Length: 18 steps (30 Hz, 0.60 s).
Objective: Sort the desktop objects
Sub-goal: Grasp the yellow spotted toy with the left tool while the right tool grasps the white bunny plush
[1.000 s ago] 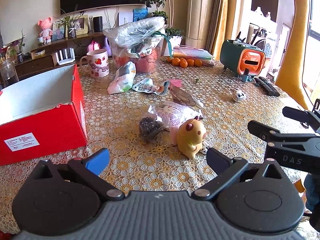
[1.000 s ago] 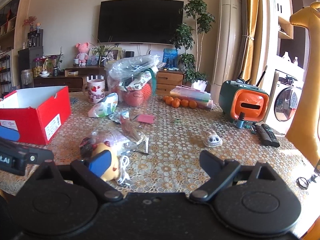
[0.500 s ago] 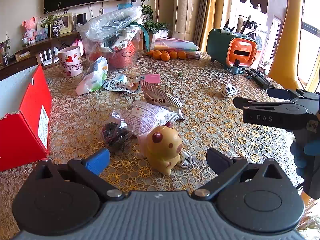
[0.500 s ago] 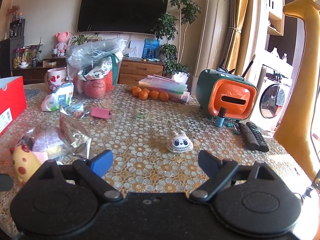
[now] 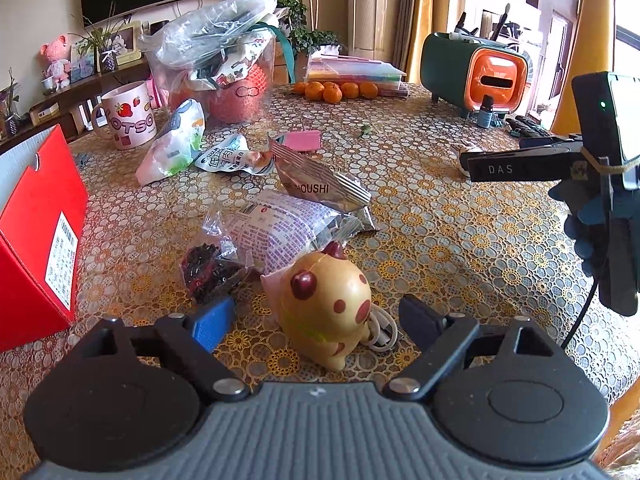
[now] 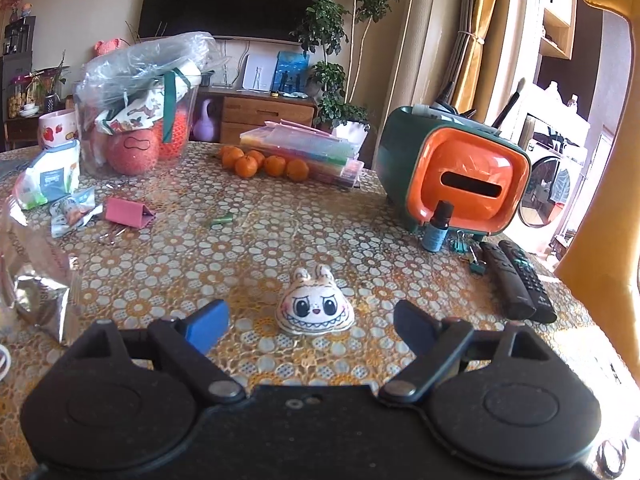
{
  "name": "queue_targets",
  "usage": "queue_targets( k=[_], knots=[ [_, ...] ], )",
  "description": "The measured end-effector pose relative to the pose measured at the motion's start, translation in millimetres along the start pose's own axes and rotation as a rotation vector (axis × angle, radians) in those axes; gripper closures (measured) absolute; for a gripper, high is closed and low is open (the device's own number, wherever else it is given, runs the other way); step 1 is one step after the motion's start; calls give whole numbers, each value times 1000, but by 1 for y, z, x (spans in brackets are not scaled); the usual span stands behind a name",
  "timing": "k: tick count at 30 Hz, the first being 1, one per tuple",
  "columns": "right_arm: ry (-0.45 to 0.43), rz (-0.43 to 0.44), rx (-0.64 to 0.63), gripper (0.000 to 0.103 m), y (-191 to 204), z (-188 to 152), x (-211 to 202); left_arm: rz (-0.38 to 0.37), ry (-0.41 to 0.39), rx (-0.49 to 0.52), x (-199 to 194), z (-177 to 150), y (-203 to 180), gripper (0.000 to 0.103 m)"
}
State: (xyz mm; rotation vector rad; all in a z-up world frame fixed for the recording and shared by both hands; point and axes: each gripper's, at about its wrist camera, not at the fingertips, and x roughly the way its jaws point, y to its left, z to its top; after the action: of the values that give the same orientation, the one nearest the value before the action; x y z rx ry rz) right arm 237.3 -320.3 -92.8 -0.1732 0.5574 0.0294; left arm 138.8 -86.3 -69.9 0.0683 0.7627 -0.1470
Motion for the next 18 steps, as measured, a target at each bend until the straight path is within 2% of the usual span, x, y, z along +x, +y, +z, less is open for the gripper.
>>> queue_targets(
  k=[5,13,15,18],
  knots=[
    [32,-5,-1,20,-7,6,29,21,13,3,3,-4,-1,28],
    [84,14,35,31,-16,3,50,7,23,-11,5,-7,-1,42],
    [96,22,45,40,-18,2,53,6,24,-4,5,-7,-2,46],
    [101,35,69,46,-20,2,55,-5,21,-5,4,-7,-3,53]
  ],
)
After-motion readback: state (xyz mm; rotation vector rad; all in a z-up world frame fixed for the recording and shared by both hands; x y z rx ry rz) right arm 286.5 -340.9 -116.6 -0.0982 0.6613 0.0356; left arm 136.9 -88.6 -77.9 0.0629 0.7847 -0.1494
